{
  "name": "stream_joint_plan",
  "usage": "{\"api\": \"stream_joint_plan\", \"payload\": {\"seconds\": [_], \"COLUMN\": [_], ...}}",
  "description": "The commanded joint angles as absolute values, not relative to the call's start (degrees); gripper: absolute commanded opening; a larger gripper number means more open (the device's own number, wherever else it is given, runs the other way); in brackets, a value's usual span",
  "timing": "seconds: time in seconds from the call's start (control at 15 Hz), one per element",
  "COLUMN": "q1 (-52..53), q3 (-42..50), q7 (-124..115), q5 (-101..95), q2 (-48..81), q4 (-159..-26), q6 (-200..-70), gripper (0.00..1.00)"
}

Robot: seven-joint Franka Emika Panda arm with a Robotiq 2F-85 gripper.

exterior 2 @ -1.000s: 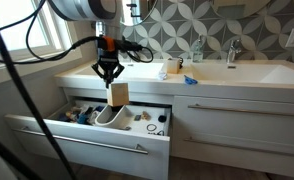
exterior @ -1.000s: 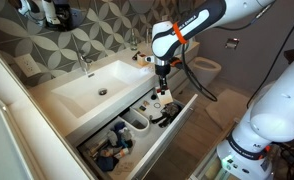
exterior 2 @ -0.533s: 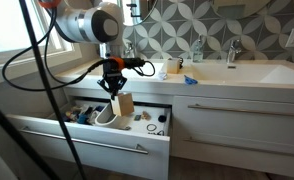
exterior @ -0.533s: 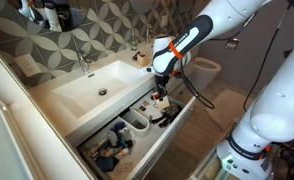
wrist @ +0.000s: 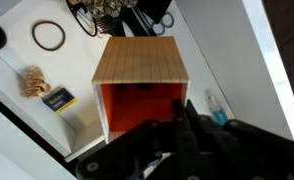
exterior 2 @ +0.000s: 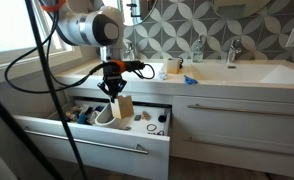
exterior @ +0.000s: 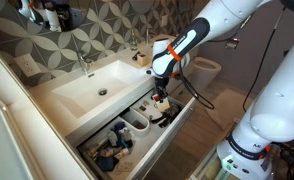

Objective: Put one of the small, brown objects in the drawer

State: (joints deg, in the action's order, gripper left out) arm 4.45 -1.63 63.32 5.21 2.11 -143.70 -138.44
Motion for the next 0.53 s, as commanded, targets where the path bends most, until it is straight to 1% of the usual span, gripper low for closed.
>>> {"api": "stream_joint_plan", "payload": {"seconds": [0.0,0.2,0.47], "q1": [3.1,1.3,-2.7], "q3": [-2.9,-3.7,-7.2], "q7": [72.6,77.2,85.4], "q5": [7.8,6.1,8.1], "q2": [9.2,13.8,19.1], "q4": [-141.5,-140.1,-138.1], "q6": [-143.2,-147.8,-152.7], "gripper": [0.01,0.01,0.01]}}
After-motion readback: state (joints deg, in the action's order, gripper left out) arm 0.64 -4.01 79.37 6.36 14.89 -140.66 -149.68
